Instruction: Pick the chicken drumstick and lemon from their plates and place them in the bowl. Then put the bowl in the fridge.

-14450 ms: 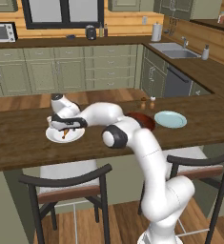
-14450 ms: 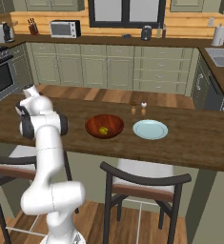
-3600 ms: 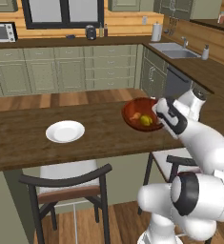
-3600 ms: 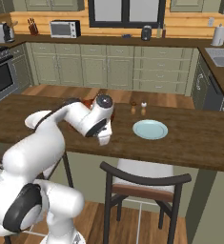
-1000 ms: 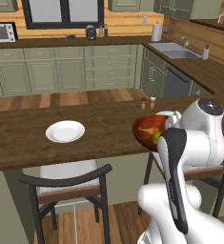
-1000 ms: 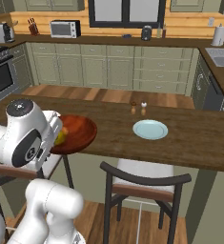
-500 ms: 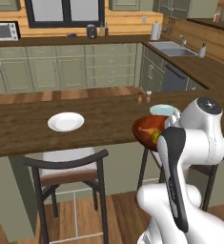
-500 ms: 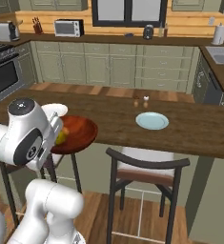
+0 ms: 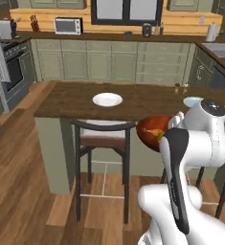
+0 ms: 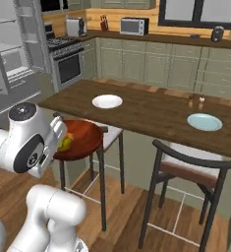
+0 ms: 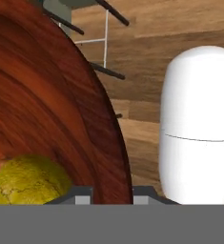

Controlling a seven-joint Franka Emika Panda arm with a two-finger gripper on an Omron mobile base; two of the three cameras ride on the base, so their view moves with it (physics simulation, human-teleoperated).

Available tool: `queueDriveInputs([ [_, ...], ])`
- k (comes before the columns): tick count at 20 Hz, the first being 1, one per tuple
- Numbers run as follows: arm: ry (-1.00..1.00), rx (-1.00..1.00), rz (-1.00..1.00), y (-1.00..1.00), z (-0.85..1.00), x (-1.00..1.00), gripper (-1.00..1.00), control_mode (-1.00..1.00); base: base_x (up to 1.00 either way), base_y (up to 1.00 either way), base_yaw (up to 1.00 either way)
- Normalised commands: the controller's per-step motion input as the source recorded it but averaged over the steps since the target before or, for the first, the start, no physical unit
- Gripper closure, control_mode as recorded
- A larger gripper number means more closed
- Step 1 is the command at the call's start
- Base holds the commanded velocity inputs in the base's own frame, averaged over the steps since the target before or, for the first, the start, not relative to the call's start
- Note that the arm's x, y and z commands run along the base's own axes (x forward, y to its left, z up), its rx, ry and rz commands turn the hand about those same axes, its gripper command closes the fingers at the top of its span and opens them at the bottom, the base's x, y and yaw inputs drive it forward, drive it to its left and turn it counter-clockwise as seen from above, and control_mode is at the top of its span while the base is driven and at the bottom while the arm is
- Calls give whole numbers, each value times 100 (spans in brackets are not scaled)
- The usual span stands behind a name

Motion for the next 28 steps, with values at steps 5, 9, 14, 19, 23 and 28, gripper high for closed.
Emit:
queueDriveInputs([
  [5,0,0,0,0,0,0,100,100,-14,67,70],
  [9,0,0,0,0,0,0,100,100,74,100,15],
  [14,0,0,0,0,0,0,100,100,100,100,2],
  [19,0,0,0,0,0,0,100,100,100,100,-4],
  [23,0,0,0,0,0,0,100,100,100,100,-22],
  [28,0,0,0,0,0,0,100,100,100,97,-42],
])
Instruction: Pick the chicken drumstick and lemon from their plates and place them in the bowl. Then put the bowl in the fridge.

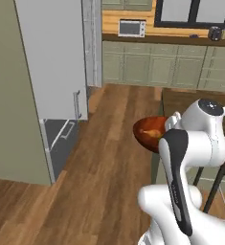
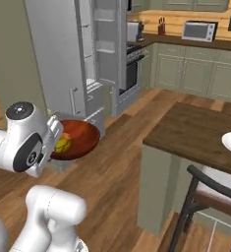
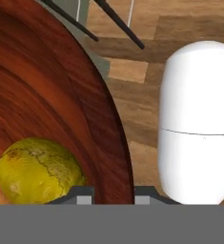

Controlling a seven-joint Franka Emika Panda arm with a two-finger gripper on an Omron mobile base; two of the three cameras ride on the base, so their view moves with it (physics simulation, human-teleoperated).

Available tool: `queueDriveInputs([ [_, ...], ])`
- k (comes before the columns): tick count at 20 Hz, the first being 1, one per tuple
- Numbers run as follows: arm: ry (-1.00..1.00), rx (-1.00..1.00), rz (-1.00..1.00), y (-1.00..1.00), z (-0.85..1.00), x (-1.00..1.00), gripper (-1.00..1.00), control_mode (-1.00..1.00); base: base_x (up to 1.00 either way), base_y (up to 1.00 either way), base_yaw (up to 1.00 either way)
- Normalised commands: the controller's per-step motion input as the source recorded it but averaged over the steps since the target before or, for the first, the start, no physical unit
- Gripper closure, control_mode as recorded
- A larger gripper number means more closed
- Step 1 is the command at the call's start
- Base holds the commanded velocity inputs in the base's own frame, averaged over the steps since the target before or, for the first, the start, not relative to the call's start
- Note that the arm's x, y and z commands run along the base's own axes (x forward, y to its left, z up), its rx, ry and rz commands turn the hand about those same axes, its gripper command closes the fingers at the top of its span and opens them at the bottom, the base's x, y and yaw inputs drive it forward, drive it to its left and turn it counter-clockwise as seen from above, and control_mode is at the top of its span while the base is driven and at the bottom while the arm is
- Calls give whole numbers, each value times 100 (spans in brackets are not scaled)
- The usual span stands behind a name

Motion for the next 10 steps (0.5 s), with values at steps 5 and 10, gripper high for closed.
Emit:
queueDriveInputs([
  [5,0,0,0,0,0,0,100,100,100,84,-38],
  [10,0,0,0,0,0,0,100,100,99,51,-28],
])
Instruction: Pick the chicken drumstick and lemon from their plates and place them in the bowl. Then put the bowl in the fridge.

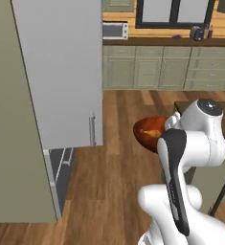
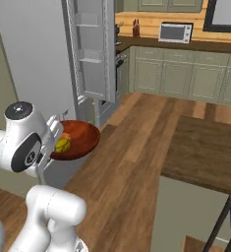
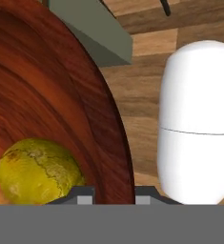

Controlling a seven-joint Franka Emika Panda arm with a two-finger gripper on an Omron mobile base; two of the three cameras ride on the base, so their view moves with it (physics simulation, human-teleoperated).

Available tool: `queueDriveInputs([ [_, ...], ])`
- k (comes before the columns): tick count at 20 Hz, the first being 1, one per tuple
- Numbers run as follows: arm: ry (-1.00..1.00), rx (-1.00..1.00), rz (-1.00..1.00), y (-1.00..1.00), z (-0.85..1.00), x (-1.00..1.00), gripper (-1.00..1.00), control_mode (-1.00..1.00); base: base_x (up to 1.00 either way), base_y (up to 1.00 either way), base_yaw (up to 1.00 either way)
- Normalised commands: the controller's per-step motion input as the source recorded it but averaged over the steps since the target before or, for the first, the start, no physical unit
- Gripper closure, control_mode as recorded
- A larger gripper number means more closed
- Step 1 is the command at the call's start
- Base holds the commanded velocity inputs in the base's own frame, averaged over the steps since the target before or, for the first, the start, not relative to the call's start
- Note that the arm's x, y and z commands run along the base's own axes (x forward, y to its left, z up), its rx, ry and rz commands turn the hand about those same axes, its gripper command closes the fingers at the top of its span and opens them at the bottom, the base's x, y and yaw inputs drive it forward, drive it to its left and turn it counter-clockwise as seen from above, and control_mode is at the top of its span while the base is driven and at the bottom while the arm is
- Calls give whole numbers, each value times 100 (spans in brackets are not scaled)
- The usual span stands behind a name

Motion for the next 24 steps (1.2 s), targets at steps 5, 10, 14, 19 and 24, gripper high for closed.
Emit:
queueDriveInputs([
  [5,0,0,0,0,0,0,100,100,66,2,-27],
  [10,0,0,0,0,0,0,100,100,64,-1,-20],
  [14,0,0,0,0,0,0,100,100,83,1,-14],
  [19,0,0,0,0,0,0,100,100,76,0,-2],
  [24,0,0,0,0,0,0,100,100,55,0,1],
])
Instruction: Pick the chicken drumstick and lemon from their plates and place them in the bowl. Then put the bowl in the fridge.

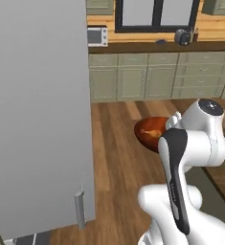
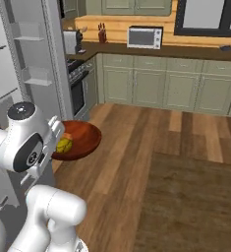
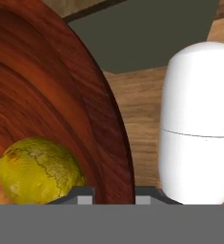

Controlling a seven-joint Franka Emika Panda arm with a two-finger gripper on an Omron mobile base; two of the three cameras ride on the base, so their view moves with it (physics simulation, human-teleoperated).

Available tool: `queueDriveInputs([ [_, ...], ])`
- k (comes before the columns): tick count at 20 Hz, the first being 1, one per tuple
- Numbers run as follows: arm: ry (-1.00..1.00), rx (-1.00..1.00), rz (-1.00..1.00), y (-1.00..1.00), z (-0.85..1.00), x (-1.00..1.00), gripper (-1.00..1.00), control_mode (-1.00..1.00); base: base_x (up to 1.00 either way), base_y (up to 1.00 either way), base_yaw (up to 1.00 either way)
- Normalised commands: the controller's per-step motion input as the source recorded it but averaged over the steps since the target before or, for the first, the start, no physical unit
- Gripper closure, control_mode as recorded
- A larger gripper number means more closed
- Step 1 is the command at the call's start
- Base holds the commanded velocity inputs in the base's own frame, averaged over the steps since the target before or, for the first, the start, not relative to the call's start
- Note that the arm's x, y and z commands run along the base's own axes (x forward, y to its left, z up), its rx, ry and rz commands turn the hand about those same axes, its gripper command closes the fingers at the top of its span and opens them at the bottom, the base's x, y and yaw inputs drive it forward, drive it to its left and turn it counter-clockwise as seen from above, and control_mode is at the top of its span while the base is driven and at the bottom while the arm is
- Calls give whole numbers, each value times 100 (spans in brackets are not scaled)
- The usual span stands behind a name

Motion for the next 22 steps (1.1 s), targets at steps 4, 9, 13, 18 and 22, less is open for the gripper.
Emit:
queueDriveInputs([
  [4,0,0,0,0,0,0,100,100,44,0,13],
  [9,0,0,0,0,0,0,100,100,32,0,28],
  [13,0,0,0,0,0,0,100,100,78,-9,25],
  [18,0,0,0,0,0,0,100,100,62,-10,13],
  [22,0,0,0,0,0,0,100,100,0,0,36],
])
